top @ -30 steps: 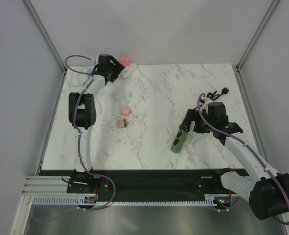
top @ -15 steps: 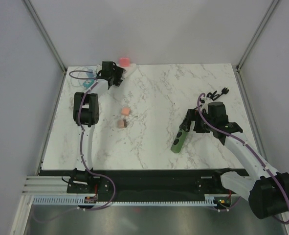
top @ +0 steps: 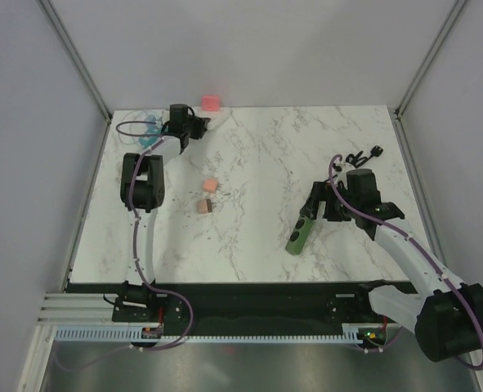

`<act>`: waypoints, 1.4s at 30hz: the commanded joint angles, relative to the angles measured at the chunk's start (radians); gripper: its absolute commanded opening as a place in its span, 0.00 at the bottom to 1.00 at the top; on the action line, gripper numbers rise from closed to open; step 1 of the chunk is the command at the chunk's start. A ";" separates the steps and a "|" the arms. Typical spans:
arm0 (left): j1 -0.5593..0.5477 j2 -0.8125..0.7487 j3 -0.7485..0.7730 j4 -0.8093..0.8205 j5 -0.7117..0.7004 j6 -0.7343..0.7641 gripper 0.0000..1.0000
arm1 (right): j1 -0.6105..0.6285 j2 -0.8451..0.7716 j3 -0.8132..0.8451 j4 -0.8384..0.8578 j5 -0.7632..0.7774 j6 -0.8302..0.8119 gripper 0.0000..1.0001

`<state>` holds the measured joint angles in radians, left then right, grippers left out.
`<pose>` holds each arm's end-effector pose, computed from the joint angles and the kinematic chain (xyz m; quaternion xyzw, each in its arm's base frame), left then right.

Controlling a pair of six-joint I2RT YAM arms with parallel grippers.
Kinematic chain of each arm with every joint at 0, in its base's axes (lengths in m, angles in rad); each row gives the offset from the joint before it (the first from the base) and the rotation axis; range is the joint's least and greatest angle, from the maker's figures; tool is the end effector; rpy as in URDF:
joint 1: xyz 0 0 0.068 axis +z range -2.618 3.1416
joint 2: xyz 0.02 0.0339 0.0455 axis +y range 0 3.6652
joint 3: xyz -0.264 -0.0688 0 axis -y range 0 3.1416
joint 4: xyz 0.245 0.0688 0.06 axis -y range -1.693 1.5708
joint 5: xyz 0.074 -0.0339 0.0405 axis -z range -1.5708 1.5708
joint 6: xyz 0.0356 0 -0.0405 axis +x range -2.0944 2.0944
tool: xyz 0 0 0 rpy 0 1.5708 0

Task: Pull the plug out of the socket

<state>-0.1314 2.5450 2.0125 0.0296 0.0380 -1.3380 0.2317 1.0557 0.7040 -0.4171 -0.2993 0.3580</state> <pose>0.5708 -0.0768 0.1363 -0.4803 0.7142 -0.3532 0.3666 0.2100 0.0603 0.2401 -0.0006 0.9122 0.2435 0.3294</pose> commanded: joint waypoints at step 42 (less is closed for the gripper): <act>-0.366 -0.689 -0.804 -0.267 0.382 0.838 0.02 | 0.132 0.696 0.377 0.466 -0.078 -0.014 0.59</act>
<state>-0.4904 1.8706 1.2205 -0.1516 0.4557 -0.6003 0.3584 1.7161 1.0241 0.0128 -0.3763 0.3649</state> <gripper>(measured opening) 0.384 0.609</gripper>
